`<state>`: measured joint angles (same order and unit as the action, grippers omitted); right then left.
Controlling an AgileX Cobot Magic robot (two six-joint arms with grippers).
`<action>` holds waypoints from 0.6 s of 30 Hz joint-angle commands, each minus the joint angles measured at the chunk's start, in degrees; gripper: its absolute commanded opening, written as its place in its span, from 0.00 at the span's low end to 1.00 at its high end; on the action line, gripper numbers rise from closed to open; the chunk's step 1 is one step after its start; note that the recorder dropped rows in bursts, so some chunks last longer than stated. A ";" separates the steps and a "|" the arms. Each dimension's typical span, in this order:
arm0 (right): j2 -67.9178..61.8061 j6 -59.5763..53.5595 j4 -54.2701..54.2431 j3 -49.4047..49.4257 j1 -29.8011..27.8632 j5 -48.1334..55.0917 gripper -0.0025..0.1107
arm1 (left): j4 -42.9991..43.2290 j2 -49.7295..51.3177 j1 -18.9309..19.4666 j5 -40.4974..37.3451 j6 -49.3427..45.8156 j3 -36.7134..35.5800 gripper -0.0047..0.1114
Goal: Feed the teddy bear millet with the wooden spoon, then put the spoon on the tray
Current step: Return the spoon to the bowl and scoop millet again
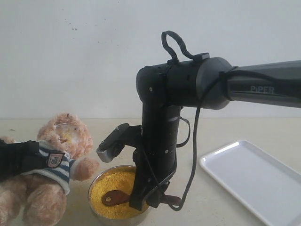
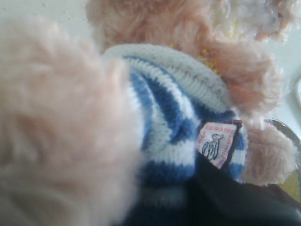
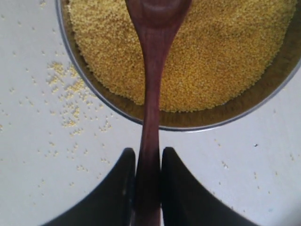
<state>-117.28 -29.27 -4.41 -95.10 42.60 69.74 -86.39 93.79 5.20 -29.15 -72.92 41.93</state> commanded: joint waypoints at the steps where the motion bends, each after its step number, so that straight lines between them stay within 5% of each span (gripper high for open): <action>1: 0.80 1.72 1.40 -0.21 -0.22 0.23 0.02 | -1.08 -0.03 -0.12 -0.26 -0.49 0.58 0.08; 18: 3.30 -0.95 -0.96 -0.21 -0.34 0.23 0.02 | -0.99 -0.03 -0.12 -0.67 -1.29 0.58 0.08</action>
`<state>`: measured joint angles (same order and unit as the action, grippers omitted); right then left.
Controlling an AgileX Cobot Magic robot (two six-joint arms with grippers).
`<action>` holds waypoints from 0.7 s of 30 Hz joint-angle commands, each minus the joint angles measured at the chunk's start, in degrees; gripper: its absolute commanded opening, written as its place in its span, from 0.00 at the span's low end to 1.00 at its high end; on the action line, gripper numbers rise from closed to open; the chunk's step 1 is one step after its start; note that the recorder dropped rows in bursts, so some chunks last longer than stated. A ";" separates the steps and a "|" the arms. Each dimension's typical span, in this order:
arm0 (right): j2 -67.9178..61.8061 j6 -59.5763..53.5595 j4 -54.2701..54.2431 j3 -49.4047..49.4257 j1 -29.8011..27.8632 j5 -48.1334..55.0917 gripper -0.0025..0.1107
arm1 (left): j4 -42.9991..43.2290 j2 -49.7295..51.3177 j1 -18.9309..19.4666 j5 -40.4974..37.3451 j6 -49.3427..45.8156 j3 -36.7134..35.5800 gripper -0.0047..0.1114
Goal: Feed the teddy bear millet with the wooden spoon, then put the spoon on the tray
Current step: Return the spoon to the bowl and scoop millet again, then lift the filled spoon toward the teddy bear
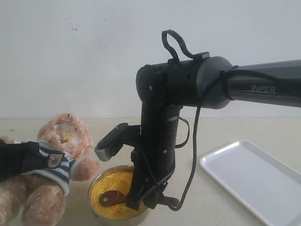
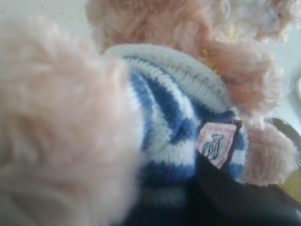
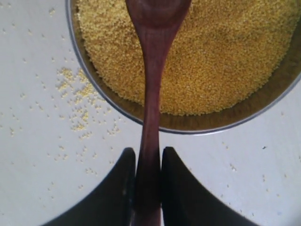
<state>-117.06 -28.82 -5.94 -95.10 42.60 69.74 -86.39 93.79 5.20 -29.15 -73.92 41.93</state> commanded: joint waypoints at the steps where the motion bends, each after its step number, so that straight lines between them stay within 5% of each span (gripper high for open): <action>1: 3.92 -1.53 0.85 -0.21 -0.34 0.23 0.02 | -0.99 -0.03 -0.12 -1.10 -0.28 0.58 0.08; 3: 6.78 -1.67 1.75 -0.21 -0.34 0.23 0.02 | 3.48 -0.03 -0.12 -4.34 0.10 0.58 0.08; 8: 10.61 -1.07 2.03 -0.21 -0.34 0.23 0.02 | 22.12 -0.14 -0.12 -8.06 21.75 0.58 0.08; 15: 11.08 0.16 4.79 -0.21 3.36 -9.00 0.02 | 24.41 -0.14 -0.12 -17.32 21.39 0.58 0.08; 21: 10.98 6.81 25.79 -0.21 10.16 -14.02 0.02 | 24.71 -0.14 -0.12 -17.43 21.39 0.58 0.08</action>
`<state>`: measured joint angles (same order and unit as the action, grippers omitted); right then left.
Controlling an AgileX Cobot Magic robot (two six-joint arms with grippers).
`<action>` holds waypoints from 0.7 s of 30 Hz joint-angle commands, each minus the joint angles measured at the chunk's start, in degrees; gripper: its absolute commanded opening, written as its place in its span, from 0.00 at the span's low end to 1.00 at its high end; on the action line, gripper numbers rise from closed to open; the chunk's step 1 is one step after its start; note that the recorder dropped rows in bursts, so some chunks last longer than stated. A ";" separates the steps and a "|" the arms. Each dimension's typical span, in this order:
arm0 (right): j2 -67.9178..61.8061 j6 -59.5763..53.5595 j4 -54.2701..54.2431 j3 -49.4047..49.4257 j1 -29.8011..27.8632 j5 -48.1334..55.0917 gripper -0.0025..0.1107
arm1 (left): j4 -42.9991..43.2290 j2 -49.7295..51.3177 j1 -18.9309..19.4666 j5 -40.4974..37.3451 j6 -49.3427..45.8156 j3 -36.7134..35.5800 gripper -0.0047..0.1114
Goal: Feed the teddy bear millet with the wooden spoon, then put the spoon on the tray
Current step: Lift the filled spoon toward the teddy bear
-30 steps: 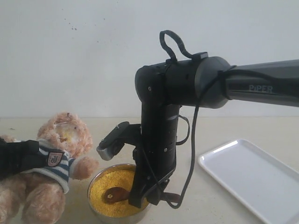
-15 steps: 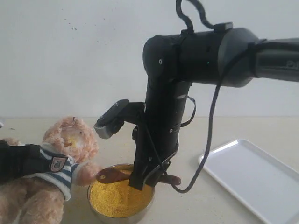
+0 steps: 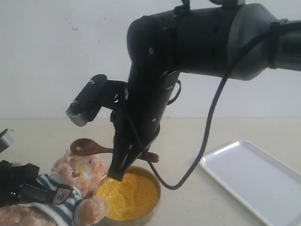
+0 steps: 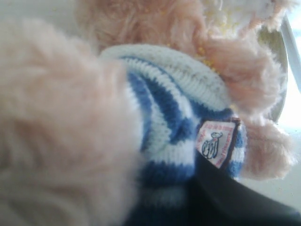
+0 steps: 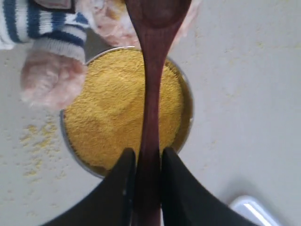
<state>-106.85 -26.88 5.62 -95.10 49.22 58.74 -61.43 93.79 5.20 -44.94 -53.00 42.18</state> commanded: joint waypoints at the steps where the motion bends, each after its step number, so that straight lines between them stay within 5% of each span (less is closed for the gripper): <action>1: 0.64 7.04 18.65 -0.21 4.66 -3.20 0.02 | -0.25 -0.14 -0.12 -1.63 0.46 0.34 0.08; 21: -3.63 25.53 49.00 8.23 16.52 0.83 0.02 | -0.60 -0.14 -0.12 -2.40 0.46 0.34 0.08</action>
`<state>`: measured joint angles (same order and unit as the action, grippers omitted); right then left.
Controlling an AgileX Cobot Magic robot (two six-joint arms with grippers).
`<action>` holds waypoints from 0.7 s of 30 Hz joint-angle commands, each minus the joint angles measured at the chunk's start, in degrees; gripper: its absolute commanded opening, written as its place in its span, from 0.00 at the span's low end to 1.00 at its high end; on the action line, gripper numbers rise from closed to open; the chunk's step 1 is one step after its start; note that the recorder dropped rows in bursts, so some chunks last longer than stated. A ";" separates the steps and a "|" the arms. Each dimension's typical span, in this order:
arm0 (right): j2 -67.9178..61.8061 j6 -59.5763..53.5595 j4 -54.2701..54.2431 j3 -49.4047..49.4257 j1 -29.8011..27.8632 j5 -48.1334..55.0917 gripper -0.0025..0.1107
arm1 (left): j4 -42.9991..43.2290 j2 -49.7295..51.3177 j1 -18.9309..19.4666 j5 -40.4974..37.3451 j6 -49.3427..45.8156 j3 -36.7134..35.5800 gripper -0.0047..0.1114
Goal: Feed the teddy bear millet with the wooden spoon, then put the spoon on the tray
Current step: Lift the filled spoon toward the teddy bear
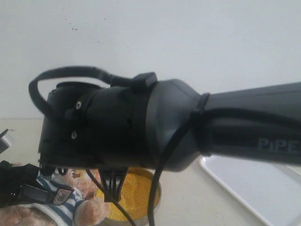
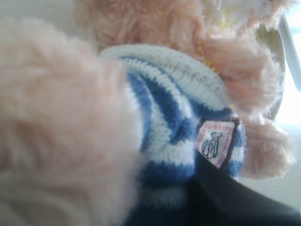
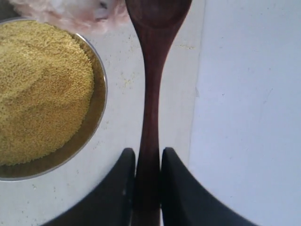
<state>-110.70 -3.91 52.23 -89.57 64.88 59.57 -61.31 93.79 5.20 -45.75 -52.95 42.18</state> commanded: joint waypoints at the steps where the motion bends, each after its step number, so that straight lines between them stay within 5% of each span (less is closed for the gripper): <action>1: 0.22 4.71 2.60 3.56 0.86 -0.20 0.02 | -0.72 -0.14 -0.12 -1.59 0.41 0.34 0.08; 4: 0.22 12.85 6.79 5.14 0.86 -0.48 0.02 | -0.72 -0.14 -0.12 -1.59 0.41 0.34 0.08; 21: 3.87 11.14 10.52 5.14 0.19 6.65 0.02 | -2.37 -0.14 -0.12 0.13 0.16 0.34 0.08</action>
<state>-109.44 9.32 61.54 -84.57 65.71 64.55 -61.54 93.79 5.20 -45.75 -52.81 42.18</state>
